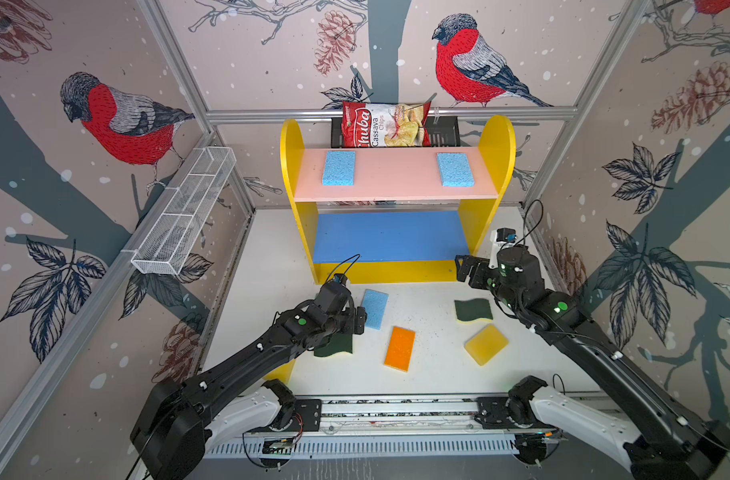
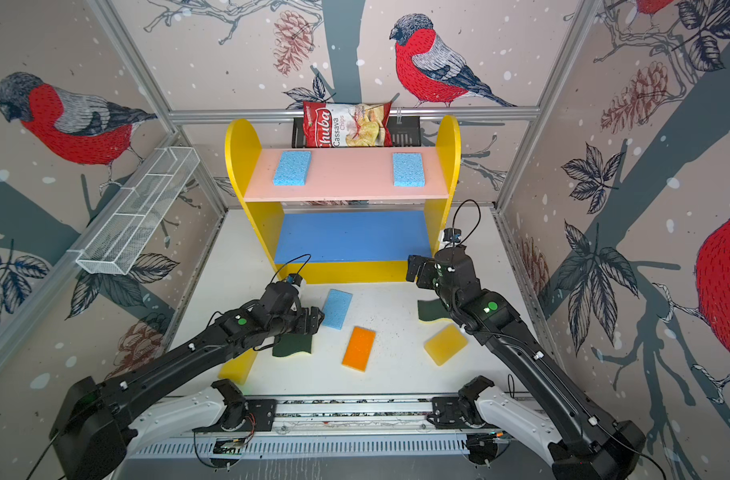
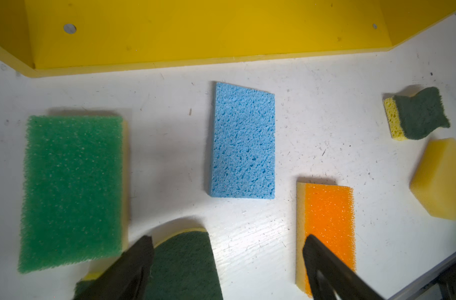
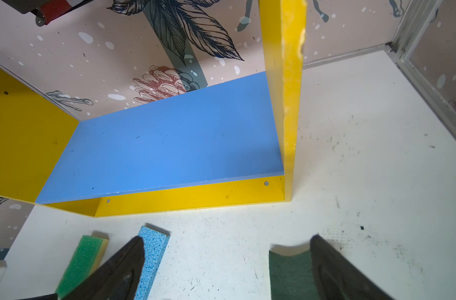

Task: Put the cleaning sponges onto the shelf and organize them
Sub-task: 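Withdraw the right gripper while the left gripper moves over the light blue sponge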

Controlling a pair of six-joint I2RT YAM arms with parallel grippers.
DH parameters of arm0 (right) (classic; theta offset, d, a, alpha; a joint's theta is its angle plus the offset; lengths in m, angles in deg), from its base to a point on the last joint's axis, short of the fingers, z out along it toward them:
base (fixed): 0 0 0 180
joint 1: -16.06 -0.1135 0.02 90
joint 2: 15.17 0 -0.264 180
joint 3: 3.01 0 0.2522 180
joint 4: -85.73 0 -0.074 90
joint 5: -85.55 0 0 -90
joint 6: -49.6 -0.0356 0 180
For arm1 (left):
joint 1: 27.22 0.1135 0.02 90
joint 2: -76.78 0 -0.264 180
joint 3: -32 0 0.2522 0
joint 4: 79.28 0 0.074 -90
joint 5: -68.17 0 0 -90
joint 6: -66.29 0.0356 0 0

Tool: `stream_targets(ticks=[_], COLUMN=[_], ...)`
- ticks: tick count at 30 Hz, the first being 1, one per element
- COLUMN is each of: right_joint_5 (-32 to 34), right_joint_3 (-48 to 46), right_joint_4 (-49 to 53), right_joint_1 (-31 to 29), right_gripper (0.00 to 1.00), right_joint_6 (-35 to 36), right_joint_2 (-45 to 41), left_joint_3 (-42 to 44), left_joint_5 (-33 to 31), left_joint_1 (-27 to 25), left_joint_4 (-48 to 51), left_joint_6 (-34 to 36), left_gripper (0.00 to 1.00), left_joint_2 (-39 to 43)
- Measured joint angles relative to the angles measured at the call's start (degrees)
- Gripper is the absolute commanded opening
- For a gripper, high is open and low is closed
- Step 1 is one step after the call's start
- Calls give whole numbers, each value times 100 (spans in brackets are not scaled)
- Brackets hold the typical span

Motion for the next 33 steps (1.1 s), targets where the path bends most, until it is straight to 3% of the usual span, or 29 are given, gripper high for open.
stream_targets(ticks=[11, 20, 33], right_joint_5=[-26, -61, -63], right_joint_3=[-415, -455, -492], right_joint_4=[0, -20, -39], right_joint_1=[26, 50, 107], right_gripper=[100, 100, 100], right_joint_6=[-173, -168, -142], right_joint_2=[-214, -236, -210], left_joint_3=[122, -214, -413], left_joint_5=[-382, -466, -452], left_joint_1=[-610, -669, -682], left_joint_4=[-448, -463, -752], left_joint_6=[-149, -236, -170], left_gripper=[95, 96, 96], left_joint_2=[-807, -1786, -2402])
